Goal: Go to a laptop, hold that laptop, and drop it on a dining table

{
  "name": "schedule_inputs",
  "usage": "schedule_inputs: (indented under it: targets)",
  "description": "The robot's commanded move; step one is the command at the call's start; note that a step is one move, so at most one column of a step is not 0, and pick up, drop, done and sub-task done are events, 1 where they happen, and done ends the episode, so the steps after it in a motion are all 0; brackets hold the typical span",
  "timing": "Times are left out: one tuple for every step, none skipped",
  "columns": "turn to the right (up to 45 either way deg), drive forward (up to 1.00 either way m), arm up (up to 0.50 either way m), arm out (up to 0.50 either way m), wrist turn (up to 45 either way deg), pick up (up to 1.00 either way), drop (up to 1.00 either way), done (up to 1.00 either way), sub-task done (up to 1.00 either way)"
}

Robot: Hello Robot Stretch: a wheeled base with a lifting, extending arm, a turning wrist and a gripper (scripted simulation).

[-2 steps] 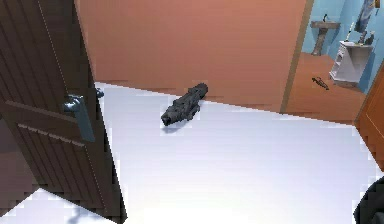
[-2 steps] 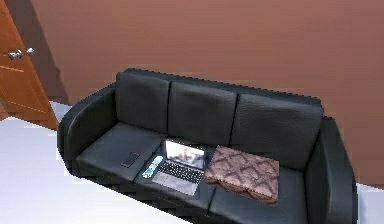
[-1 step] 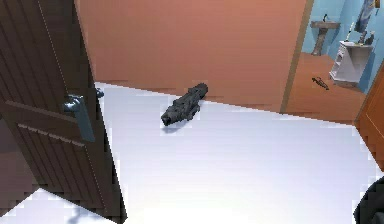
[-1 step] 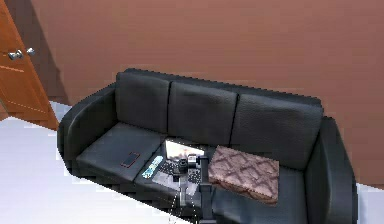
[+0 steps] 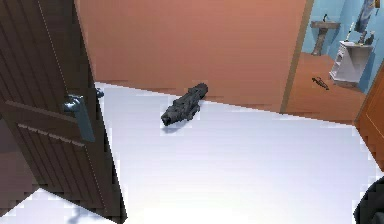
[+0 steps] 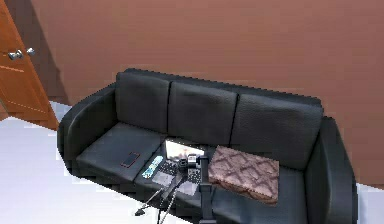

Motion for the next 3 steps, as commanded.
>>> schedule_inputs:
  targets:
    - [0.0, 0.0, 0.0, 0.0, 45.0, 0.0, 0.0, 0.0, 0.0]
    - [0.0, 0.0, 0.0, 0.0, 45.0, 0.0, 0.0, 0.0, 0.0]
    - [0.0, 0.0, 0.0, 0.0, 45.0, 0.0, 0.0, 0.0, 0.0]
